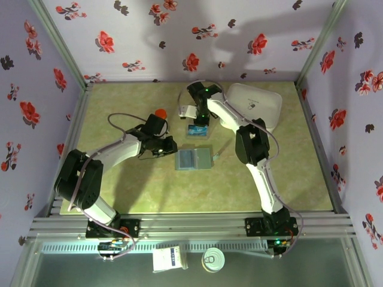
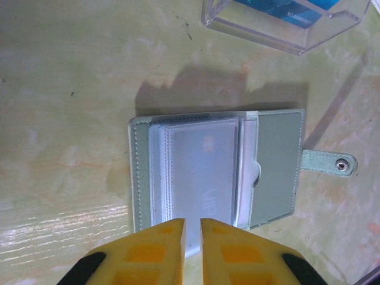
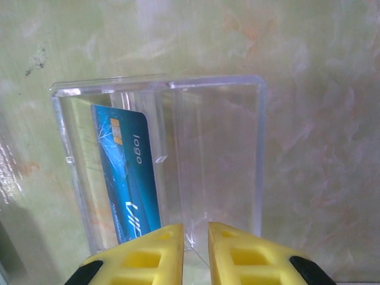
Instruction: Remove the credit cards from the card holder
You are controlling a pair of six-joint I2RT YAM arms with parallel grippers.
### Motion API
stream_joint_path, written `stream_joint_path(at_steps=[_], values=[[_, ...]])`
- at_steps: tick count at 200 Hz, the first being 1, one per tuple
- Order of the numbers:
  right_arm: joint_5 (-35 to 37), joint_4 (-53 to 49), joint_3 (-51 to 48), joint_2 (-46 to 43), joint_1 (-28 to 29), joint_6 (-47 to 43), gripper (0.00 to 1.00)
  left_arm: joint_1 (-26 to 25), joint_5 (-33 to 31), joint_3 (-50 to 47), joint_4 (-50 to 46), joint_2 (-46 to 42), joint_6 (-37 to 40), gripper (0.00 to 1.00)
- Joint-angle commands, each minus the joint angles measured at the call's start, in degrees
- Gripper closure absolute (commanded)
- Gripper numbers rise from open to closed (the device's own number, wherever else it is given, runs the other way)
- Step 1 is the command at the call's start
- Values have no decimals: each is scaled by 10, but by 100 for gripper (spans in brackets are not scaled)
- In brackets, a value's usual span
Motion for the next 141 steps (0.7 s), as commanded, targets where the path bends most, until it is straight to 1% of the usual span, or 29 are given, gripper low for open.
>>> stream_joint_path(at_steps=[1, 12, 21, 57, 70, 93, 120, 141], values=[[12, 1, -11, -23, 4, 10, 77, 1, 7, 13, -2, 7, -1, 86], [13, 5, -15, -30, 4, 8, 73, 0, 7, 13, -3, 7, 1, 86], [21, 13, -22, -36, 4, 11, 71, 1, 7, 13, -4, 6, 1, 86], [51, 73, -64, -79, 4, 44, 68, 0, 8, 11, -3, 6, 4, 86], [64, 94, -83, -97, 4, 62, 66, 0, 8, 13, -3, 7, 7, 86], [90, 117, -122, -130, 9, 98, 65, 0, 9, 12, 1, 8, 8, 86], [92, 140, -191, -182, 24, 170, 64, 0, 8, 7, 8, 9, 10, 86], [73, 170, -255, -234, 37, 285, 63, 0, 14, 4, 20, 16, 11, 86]])
